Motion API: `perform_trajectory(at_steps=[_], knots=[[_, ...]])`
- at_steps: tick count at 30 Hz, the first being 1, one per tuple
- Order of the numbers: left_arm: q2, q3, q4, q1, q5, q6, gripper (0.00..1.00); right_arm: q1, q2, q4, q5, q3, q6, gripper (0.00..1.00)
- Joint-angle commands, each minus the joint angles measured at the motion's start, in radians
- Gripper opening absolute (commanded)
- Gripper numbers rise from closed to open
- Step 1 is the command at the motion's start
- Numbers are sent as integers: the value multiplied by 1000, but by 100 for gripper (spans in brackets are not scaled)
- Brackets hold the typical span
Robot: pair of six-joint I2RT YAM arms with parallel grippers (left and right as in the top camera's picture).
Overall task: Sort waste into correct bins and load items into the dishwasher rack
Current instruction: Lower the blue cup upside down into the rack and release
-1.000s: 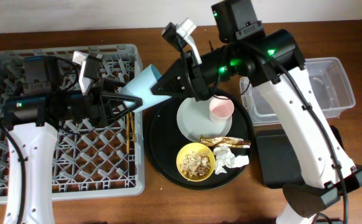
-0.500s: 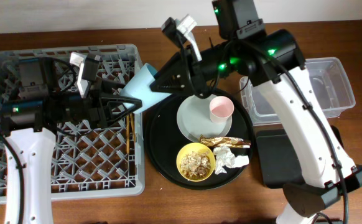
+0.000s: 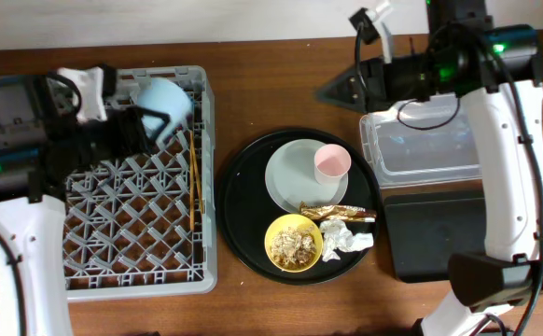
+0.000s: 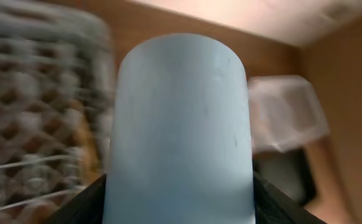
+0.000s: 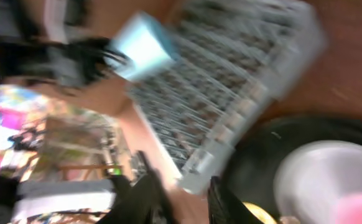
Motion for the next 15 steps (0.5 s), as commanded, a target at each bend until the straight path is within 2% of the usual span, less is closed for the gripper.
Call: perform_trajectory(at_steps=[1,4,8,15], knots=[[39,107,-6,-63,-301,-113,42,-26,2,-47,264,10,-11,31],[135,172,-24,-118,-368,-120,41,-26,2,-75,337,10,-11,31],[299,245,-45,-168,-381,-119,41,-26,2,-98,391,10,-11,30],[468,257,1,-205,-509,-119,41,-26,2,-110,450,10,-12,30]])
